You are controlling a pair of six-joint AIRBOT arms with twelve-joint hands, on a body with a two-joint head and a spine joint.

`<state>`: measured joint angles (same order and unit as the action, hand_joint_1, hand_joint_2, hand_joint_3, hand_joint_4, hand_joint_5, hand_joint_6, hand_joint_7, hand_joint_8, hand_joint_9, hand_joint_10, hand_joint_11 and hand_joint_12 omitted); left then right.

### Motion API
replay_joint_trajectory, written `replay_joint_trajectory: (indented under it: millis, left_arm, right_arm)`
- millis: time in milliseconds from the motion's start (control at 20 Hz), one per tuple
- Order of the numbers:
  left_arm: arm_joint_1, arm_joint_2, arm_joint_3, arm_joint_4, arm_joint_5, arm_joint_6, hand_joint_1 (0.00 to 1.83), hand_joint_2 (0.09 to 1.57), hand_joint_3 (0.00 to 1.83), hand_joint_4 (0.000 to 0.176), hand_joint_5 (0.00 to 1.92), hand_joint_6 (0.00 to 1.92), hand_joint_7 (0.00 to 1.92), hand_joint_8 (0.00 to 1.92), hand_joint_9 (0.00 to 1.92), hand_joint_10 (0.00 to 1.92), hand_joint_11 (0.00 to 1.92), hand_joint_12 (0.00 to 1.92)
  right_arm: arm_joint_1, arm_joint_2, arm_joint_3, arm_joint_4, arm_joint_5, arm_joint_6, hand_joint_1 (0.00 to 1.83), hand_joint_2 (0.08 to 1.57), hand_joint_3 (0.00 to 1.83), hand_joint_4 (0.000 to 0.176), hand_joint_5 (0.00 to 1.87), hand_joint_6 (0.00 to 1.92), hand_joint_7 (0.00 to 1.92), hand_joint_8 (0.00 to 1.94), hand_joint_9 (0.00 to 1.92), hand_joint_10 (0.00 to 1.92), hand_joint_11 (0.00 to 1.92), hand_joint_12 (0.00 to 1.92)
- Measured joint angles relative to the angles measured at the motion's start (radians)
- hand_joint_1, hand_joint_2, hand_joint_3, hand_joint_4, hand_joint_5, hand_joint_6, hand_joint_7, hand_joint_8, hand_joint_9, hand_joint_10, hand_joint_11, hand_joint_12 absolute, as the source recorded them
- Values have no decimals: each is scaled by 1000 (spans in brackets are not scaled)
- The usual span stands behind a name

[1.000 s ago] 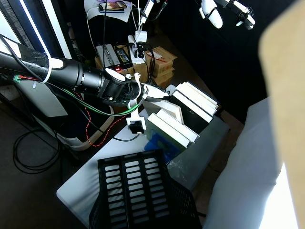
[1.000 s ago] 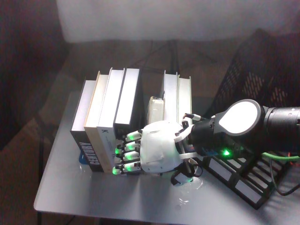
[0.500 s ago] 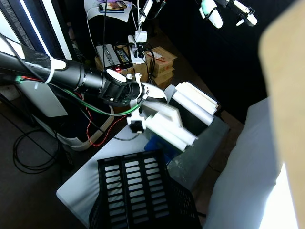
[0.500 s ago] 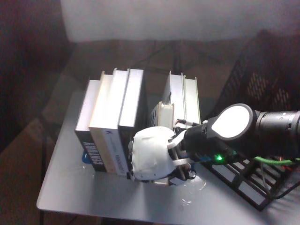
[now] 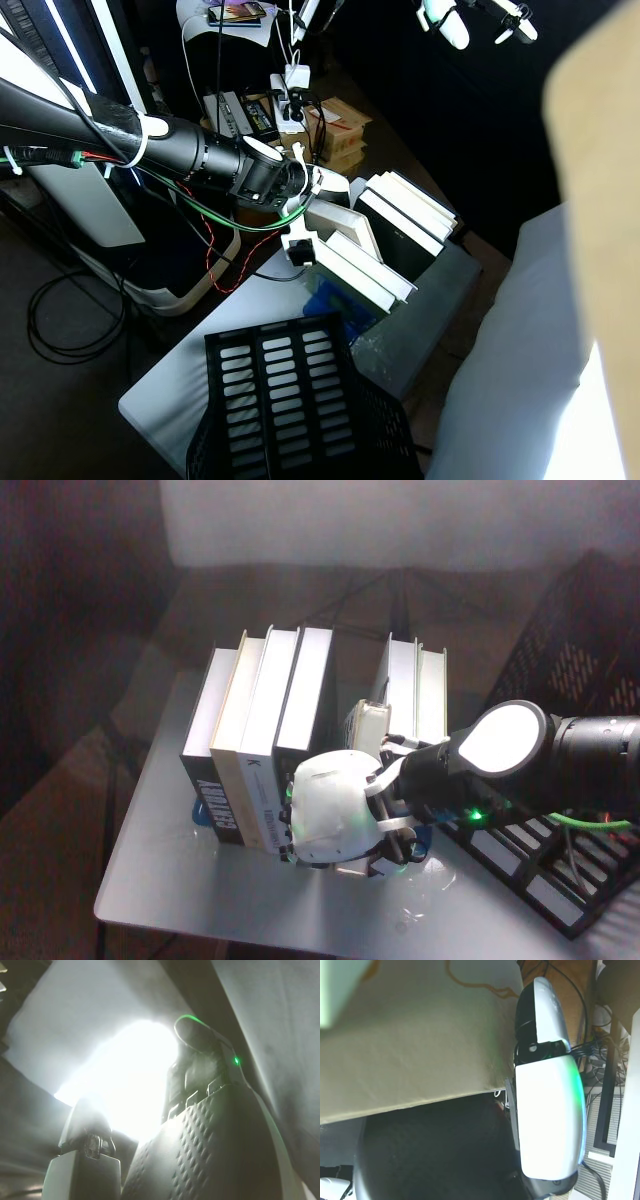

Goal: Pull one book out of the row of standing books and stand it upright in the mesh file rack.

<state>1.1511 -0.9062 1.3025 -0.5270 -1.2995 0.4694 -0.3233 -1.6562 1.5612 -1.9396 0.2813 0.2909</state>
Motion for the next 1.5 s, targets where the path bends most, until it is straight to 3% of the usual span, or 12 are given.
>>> replay_joint_trajectory:
  millis: [50, 100, 150, 250, 400, 550, 750, 950, 1050, 1200, 1350, 1500]
  left_arm:
    - [0, 0, 0, 0, 0, 0, 384, 1404, 0, 39, 92, 40, 160, 27, 0, 457, 0, 1921]
    - [0, 0, 0, 0, 0, 0, 380, 1407, 1, 44, 92, 42, 142, 19, 0, 394, 0, 1921]
    - [0, 0, 0, 0, 0, 0, 400, 1410, 2, 39, 91, 43, 128, 12, 0, 226, 0, 1921]
    - [0, 0, 0, 0, 0, 0, 388, 1408, 0, 41, 90, 45, 114, 5, 0, 77, 0, 1921]
    - [0, 0, 0, 0, -1, 0, 389, 1405, 0, 54, 86, 48, 151, 26, 0, 401, 0, 1921]
    - [0, 0, 0, 0, -1, 0, 404, 1415, 1, 47, 93, 60, 79, 23, 0, 226, 0, 1921]
    - [0, -2, -2, -4, -2, 0, 355, 1404, 0, 80, 73, 51, 69, 13, 0, 152, 0, 1921]
    - [0, -9, -1, -10, -7, 0, 405, 1428, 4, 40, 79, 46, 7, 8, 0, 4, 0, 1803]
    - [0, -19, -3, -12, -8, 0, 405, 1427, 0, 45, 91, 34, 0, 0, 0, 0, 0, 1578]
    - [0, -26, -3, -8, -3, 0, 379, 1412, 0, 50, 87, 12, 3, 0, 0, 0, 0, 1021]
    - [0, -26, -3, -14, -10, 0, 348, 1406, 0, 75, 64, 2, 12, 3, 0, 0, 0, 1352]
    - [0, -27, -3, -15, -13, -1, 344, 1421, 6, 50, 69, 4, 26, 8, 0, 0, 0, 1375]
  right_arm:
    - [0, 0, 0, 0, 1, 0, 1155, 1137, 0, 0, 940, 1058, 1245, 1770, 1377, 1920, 1458, 1921]
    - [0, 0, 0, 0, 1, 0, 1220, 1162, 2, 0, 871, 1142, 958, 1356, 1179, 1792, 1235, 1921]
    - [0, 0, 0, -2, 1, 0, 1247, 1166, 3, 0, 897, 871, 910, 1419, 1103, 1573, 1137, 1906]
    - [0, 0, 0, -1, 1, 0, 1146, 1147, 3, 0, 914, 1095, 1141, 1747, 1239, 1916, 1330, 1921]
    - [0, 0, 0, -2, 1, 0, 1245, 1160, 2, 0, 874, 973, 945, 1357, 1108, 1650, 1127, 1921]
    - [0, 2, -3, -3, 0, 0, 1376, 1124, 0, 0, 803, 1173, 992, 883, 997, 1217, 854, 1626]
    - [-2, 43, -54, -8, -1, -4, 1389, 1115, 0, 0, 927, 766, 1010, 1007, 981, 1404, 1042, 1778]
    - [16, 101, -112, 7, 10, 0, 1397, 1097, 0, 0, 958, 719, 1060, 899, 1063, 1290, 1021, 1696]
    - [26, 125, -126, 34, 24, 0, 1371, 1162, 2, 0, 783, 1003, 897, 1125, 895, 1472, 933, 1733]
    - [44, 177, -171, 44, 45, -1, 1394, 1110, 0, 0, 946, 713, 1012, 989, 1040, 1335, 1037, 1699]
    - [71, 217, -204, 64, 64, 0, 1388, 1121, 0, 0, 902, 777, 979, 1050, 1014, 1388, 1100, 1713]
    - [92, 256, -225, 97, 94, 0, 1366, 1130, 0, 0, 874, 850, 968, 1111, 1016, 1415, 1043, 1758]
